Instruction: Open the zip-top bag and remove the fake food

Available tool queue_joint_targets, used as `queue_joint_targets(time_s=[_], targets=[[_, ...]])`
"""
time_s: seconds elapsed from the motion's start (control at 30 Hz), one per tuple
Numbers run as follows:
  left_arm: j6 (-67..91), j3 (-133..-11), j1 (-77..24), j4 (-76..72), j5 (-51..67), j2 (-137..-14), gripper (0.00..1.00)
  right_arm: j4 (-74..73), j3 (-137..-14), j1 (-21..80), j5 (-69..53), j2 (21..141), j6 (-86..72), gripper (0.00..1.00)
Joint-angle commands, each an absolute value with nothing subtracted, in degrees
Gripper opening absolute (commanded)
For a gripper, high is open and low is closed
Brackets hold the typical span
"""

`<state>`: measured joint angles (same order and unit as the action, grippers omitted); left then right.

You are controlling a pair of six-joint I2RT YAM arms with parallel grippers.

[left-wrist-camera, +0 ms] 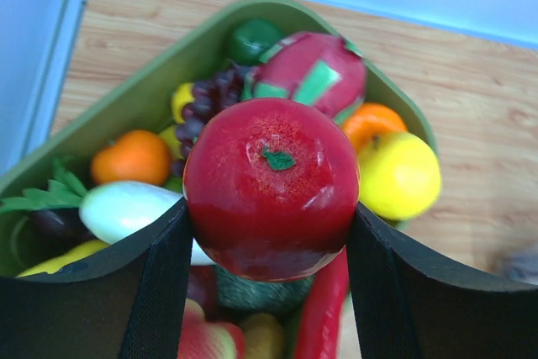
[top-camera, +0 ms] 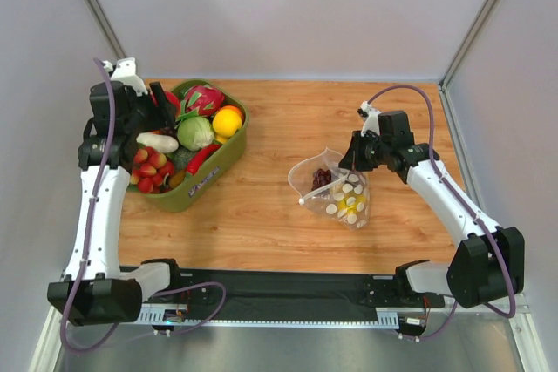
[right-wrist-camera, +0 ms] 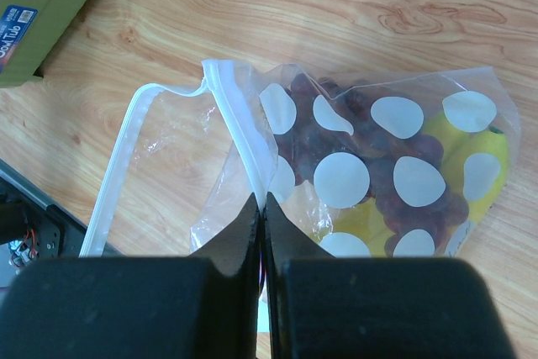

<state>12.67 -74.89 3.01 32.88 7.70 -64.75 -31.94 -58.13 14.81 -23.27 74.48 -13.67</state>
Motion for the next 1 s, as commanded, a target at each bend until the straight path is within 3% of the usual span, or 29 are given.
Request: queue_joint_targets(time_s=[0.0, 0.6, 0.87, 0.9, 0.97], targets=[[11.08, -78.74, 7.10, 32.60, 8.88, -69.76, 0.03, -30.85, -59.77, 14.33, -23.11, 73.39, -12.92, 0.00], [5.36, -86.75, 11.69, 27.86, 0.96, -90.25, 0.06, -31.64, -58.27, 13.62, -22.85, 71.19, -12.31, 0.00], [5.80, -86.31, 11.86, 28.12, 0.70, -93.86, 0.37, -31.90, -58.36, 13.36, -22.94, 70.84, -12.22, 0.00], [5.80, -86.31, 11.69, 28.21, 0.70, -94.04, 0.48, -31.90, -58.36, 13.36, -22.94, 70.84, -12.30, 0.00], [5.98, -86.31, 11.78, 28.39, 0.97, -93.87, 0.58, -31.91, -58.27, 13.27, -23.03, 70.84, -12.30, 0.00]])
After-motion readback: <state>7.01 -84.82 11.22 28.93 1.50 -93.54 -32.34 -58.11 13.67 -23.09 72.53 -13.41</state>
